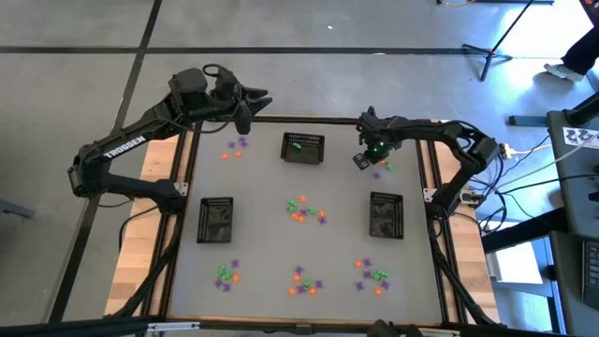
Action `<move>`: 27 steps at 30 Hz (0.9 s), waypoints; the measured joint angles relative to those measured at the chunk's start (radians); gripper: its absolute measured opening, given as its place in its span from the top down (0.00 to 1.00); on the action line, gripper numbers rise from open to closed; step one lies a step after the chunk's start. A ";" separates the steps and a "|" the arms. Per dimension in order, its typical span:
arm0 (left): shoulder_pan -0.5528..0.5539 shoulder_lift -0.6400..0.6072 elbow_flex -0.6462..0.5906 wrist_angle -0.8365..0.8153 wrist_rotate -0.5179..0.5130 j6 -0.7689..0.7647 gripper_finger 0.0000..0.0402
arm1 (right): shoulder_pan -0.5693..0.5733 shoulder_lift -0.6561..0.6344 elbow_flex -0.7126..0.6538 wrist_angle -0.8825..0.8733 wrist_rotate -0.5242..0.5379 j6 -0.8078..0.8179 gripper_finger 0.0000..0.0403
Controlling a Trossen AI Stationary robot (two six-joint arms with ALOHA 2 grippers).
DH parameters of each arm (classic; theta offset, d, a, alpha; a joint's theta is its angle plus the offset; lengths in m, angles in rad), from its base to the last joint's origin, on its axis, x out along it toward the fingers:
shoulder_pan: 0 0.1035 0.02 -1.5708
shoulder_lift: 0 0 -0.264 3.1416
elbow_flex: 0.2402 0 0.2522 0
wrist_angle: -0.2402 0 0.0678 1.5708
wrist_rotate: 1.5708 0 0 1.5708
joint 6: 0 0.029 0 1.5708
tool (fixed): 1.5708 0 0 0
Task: Sort Halloween decoration
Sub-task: Put the orange spider toy into the right bin
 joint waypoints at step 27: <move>0.000 0.000 0.000 0.001 -0.103 0.007 0.61 | 0.312 -0.760 -0.003 -0.380 -0.453 0.131 0.95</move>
